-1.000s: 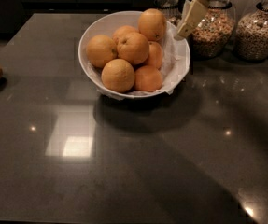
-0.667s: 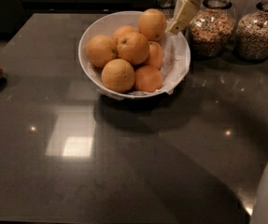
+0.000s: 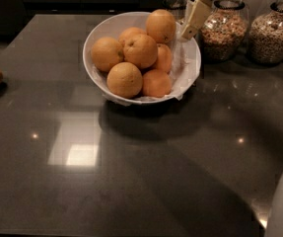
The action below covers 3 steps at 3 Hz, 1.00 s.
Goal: Pick orange from white bowl
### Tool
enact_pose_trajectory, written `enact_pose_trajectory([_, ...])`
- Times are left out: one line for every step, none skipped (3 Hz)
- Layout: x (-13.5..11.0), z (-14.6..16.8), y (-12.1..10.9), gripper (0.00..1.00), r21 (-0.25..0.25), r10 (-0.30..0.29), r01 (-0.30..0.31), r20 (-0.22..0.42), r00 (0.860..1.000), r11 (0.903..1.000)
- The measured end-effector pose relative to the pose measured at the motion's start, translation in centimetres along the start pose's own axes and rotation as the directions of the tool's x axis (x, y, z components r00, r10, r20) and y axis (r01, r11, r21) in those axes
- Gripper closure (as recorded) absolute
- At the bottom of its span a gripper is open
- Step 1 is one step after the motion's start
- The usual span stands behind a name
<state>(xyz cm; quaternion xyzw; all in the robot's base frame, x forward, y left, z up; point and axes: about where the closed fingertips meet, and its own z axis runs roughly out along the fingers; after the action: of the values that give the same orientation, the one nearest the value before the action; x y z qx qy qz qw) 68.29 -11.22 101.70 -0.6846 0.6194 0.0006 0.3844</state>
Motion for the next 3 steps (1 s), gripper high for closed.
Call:
enact_pose_trajectory([-0.33,0.96,-0.04,0.08,-0.004,-0.002,0.003,0.030,1.000,1.0000])
enact_pose_trajectory([-0.53,1.65,-0.17,0.15,-0.011,-0.008,0.009,0.047,0.999,0.9999])
enact_pose_trajectory([-0.65,1.80,-0.39,0.18,-0.010,-0.018,0.019,0.055,0.998,0.9998])
